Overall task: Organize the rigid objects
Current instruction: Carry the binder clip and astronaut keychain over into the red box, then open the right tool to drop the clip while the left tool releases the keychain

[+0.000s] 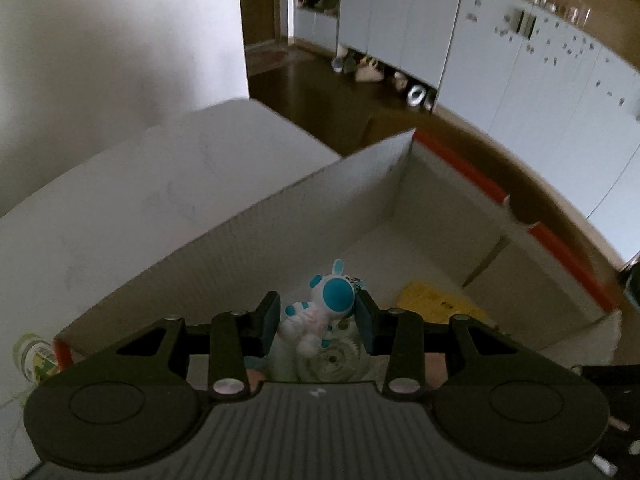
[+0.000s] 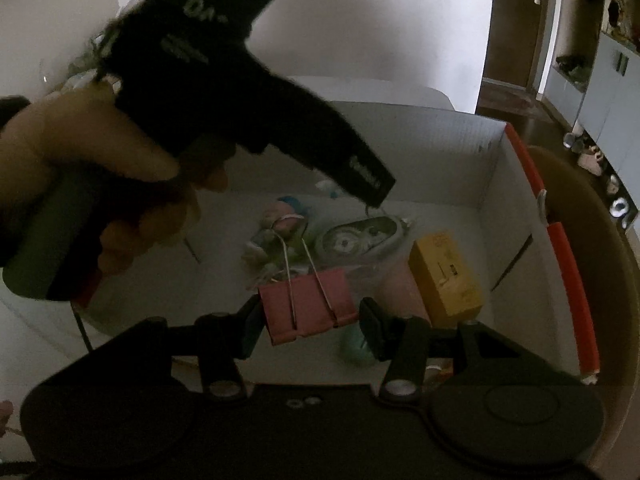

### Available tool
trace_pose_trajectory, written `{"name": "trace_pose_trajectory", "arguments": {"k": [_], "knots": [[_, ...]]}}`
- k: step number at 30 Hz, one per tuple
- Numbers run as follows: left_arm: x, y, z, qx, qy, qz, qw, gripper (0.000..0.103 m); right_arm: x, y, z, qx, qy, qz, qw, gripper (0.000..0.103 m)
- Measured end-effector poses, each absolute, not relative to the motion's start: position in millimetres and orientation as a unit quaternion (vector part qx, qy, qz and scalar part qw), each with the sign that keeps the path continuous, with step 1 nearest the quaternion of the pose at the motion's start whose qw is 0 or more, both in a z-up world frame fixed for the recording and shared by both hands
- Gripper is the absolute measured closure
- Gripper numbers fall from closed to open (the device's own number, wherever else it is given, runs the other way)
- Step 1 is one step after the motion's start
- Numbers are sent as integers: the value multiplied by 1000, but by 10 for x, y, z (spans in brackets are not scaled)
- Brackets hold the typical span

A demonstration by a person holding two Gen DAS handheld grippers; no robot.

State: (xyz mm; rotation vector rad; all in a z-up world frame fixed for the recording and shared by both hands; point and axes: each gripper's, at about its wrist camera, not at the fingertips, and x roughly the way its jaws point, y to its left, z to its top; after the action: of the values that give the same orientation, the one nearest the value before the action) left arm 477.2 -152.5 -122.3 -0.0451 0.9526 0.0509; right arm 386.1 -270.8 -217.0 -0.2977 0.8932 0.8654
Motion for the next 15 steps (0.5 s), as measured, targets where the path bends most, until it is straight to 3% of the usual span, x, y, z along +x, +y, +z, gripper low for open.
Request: {"name": "trace_pose_trajectory", "arguments": {"k": [15], "knots": [[4880,-1467,-1538,-46,526,19,849,63,3994,-2771,-2258,-124,450,392,792,53]]}}
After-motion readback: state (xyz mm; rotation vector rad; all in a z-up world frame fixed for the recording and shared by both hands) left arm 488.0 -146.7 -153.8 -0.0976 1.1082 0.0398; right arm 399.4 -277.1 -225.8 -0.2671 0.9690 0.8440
